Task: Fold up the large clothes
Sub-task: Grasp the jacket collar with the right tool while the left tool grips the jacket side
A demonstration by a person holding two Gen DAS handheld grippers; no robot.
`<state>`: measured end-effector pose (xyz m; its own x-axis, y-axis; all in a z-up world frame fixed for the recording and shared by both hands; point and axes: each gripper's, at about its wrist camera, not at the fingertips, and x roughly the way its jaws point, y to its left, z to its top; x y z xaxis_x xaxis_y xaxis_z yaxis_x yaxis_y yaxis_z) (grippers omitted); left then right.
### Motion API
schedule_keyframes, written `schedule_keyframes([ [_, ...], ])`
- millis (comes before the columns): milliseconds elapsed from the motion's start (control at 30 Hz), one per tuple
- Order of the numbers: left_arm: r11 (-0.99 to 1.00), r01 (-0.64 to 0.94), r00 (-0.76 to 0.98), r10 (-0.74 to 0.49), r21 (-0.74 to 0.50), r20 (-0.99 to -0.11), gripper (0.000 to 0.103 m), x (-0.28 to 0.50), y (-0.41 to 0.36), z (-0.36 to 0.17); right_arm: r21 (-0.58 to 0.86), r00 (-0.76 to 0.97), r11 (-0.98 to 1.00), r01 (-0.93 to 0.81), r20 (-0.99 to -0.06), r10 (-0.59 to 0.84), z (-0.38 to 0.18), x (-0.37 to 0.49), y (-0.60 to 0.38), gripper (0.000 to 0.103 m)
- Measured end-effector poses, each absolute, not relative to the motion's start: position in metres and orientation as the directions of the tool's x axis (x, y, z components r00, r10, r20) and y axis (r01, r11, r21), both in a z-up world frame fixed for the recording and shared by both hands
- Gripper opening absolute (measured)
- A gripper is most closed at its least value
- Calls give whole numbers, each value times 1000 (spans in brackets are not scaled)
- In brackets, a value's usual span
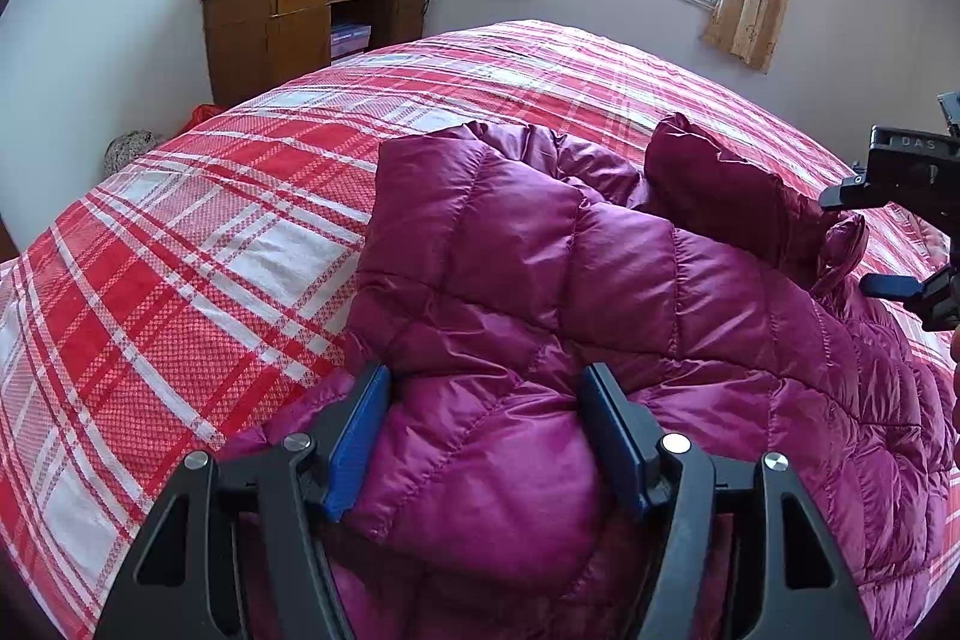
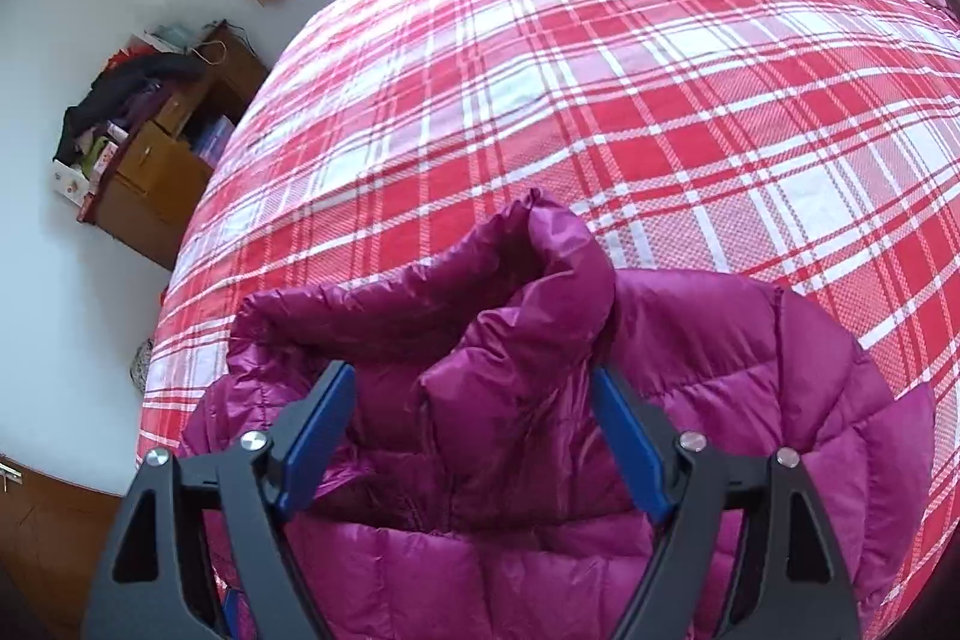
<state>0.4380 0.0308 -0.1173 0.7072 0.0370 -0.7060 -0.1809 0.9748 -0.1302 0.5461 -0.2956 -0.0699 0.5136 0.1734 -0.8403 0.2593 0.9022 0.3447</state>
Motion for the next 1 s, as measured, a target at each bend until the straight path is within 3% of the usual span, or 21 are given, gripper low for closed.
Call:
schedule_keyframes([
  [67, 975, -180, 708, 35, -133, -706, 66, 437, 31, -117, 332, 517, 907, 261, -841, 159, -71, 538, -302, 59],
  [233, 975, -180, 707, 36, -130, -707, 67, 437, 30, -117, 319, 522, 921, 223, -837, 164, -74, 514, -310, 22],
  [400, 975, -180, 704, 33, -133, -709, 67, 438, 30, -117, 283, 498, 922, 265, -859, 120, -108, 495, -318, 22],
  [500, 976, -174, 703, 28, -133, -710, 68, 438, 30, -116, 291, 581, 930, 223, -806, 113, -117, 482, -319, 17],
  [567, 975, -165, 707, 10, -150, -707, 68, 437, 32, -112, 204, 646, 964, 171, -762, 47, -119, 470, -306, 17],
  [767, 959, -60, 742, -142, -275, -655, 68, 449, 28, -59, 214, 680, 962, 168, -732, 45, -116, 463, -309, 20],
  [833, 952, -25, 739, -188, -305, -647, 72, 470, 16, -40, 225, 684, 960, 167, -728, 52, -116, 464, -310, 20],
  [933, 955, 18, 695, -225, -296, -683, 74, 512, -11, -33, 225, 689, 960, 165, -723, 51, -116, 464, -310, 21],
  [1000, 969, -13, 650, -178, -245, -739, 74, 540, -28, -46, 234, 692, 958, 165, -719, 56, -116, 463, -310, 21],
])
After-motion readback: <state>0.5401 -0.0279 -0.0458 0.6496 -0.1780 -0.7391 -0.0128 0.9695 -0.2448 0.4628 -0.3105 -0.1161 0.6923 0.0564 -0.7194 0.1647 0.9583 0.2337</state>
